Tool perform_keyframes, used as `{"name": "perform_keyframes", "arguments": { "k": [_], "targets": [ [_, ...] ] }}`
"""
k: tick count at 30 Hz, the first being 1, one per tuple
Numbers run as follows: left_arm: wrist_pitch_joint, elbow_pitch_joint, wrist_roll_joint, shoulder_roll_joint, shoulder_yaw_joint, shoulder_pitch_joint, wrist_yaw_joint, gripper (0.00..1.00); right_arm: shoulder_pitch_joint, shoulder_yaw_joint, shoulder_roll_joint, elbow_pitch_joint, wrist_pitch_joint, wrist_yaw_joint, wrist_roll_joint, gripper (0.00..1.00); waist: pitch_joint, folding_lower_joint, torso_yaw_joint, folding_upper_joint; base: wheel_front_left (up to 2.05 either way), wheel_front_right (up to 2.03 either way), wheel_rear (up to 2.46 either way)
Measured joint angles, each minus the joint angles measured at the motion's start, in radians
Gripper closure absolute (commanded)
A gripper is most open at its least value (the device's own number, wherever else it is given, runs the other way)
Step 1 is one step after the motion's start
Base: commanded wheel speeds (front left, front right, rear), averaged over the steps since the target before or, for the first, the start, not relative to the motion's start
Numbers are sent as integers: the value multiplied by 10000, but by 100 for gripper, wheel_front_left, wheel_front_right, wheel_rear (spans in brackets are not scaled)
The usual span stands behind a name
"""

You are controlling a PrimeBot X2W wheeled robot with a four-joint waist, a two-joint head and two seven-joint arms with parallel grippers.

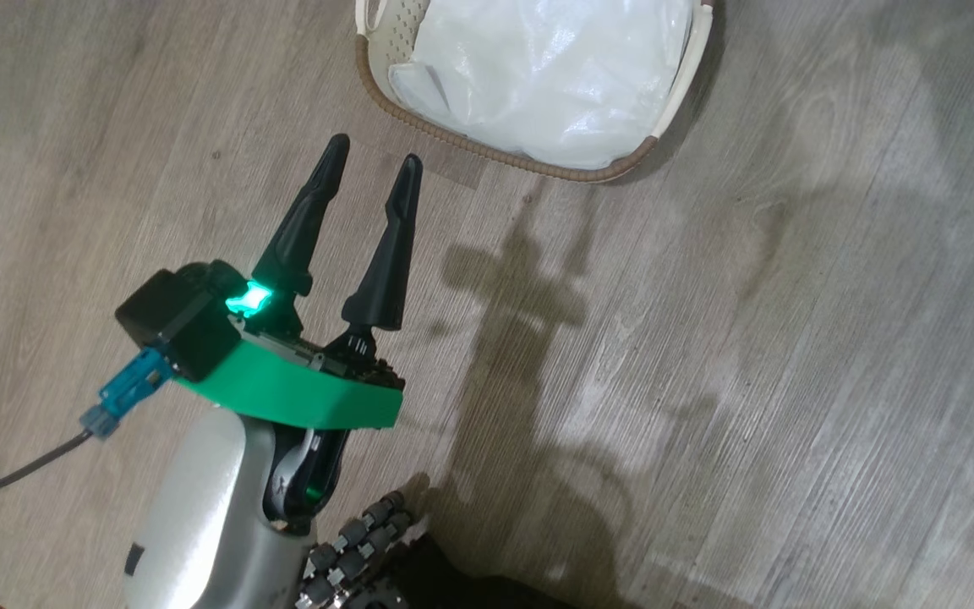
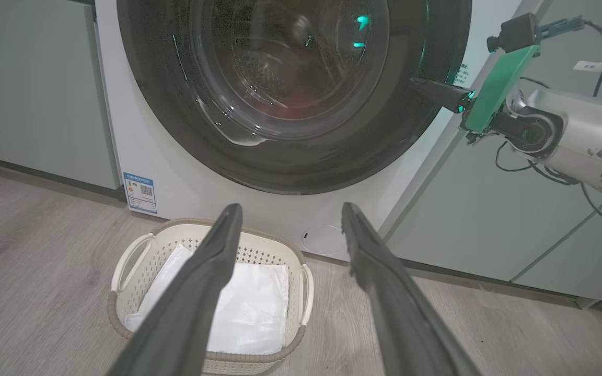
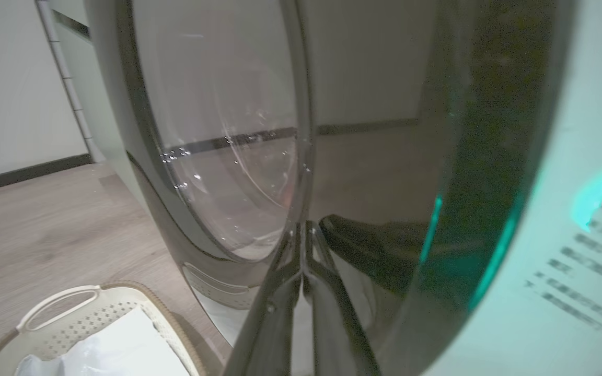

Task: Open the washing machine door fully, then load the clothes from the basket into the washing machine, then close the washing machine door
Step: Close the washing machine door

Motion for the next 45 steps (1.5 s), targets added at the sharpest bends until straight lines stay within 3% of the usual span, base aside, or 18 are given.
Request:
{"name": "perform_keyframes", "arguments": {
  "k": [15, 28, 36, 40, 45],
  "targets": [
    [0, 13, -157, -2, -48, -6, 0, 0, -1103, -1908, 761, 2437, -740, 176, -1745, 100, 214, 0, 106, 0, 0, 0, 0],
    [0, 105, -92, -6, 94, -15, 0, 0, -1073, -2600, 1271, 3033, -1127, 161, -2385, 100, -135, 0, -288, 0, 0, 0, 0],
    [0, 324, 334, -6, 391, 26, 0, 0, 803, -1906, 1430, 2332, -1386, 69, -1546, 100, -1128, 0, -988, 0, 0, 0, 0],
    [0, 418, 654, -4, 451, 231, 0, 0, 2053, -1373, 1363, 1292, -1415, 69, -639, 100, -1721, 0, -1378, 0, 0, 0, 0],
    [0, 483, 869, 8, 709, 662, 0, 0, 3672, -1427, 729, -520, -1432, 69, 508, 100, -2463, 0, -1909, 1, 0, 0, 0]
  ]
}}
